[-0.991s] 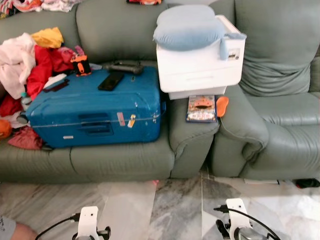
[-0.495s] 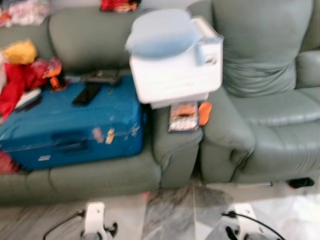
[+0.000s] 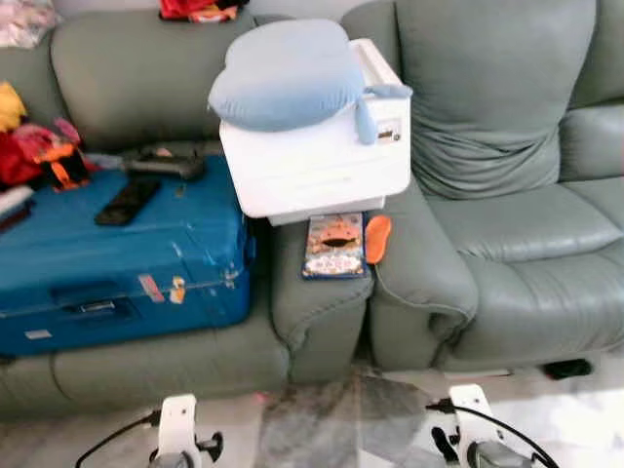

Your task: Picking trash to rubbish bin

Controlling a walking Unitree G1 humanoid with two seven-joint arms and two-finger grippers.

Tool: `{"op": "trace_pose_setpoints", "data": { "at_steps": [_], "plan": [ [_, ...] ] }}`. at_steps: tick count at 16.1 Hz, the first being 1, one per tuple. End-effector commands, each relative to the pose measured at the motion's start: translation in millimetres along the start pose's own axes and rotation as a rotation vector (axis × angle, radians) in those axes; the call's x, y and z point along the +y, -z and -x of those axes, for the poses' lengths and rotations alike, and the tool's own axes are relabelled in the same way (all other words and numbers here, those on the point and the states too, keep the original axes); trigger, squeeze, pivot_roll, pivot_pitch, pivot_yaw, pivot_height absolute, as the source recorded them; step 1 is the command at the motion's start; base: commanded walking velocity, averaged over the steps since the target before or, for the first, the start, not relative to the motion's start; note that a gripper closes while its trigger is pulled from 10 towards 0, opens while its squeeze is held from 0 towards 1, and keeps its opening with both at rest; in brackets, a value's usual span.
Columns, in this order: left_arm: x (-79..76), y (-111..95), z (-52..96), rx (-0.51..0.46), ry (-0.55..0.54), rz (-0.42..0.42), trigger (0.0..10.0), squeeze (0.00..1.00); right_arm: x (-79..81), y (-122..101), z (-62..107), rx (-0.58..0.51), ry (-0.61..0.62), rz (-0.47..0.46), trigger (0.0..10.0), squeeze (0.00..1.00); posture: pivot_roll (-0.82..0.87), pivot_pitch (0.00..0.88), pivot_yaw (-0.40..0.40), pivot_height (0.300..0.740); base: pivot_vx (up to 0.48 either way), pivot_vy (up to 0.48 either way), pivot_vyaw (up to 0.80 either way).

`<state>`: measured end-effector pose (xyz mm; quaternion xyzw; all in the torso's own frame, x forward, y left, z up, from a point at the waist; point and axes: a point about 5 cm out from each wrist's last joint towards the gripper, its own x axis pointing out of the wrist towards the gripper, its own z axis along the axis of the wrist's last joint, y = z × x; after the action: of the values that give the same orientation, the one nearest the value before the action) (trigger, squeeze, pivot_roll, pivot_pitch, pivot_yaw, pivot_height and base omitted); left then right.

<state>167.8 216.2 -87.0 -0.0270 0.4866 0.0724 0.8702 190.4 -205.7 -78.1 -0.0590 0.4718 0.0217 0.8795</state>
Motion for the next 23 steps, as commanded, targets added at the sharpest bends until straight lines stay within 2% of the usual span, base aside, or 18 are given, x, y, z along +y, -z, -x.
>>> {"op": "trace_pose_setpoints", "data": {
  "at_steps": [1, 14, 23],
  "plan": [
    [9.3, 4.9, 1.4, 0.022, -0.028, 0.003, 10.0, 0.00, 11.3, -2.5, -1.6, -0.005, -0.028, -0.013, 10.0, 0.00, 0.02, 0.035, 0.041, 0.740, 0.000, 0.000, 0.00],
    [8.6, 5.9, 1.5, 0.026, -0.030, 0.021, 10.0, 0.00, 11.3, -2.5, -1.5, -0.007, -0.040, 0.005, 10.0, 0.00, 0.01, 0.037, 0.043, 0.740, 0.000, 0.000, 0.00],
    [8.6, 9.8, 1.8, 0.044, -0.035, 0.023, 10.0, 0.00, 14.8, -5.2, -2.2, -0.010, -0.046, 0.015, 10.0, 0.00, 0.01, 0.038, 0.044, 0.740, 0.000, 0.353, 0.00]
  ]
}}
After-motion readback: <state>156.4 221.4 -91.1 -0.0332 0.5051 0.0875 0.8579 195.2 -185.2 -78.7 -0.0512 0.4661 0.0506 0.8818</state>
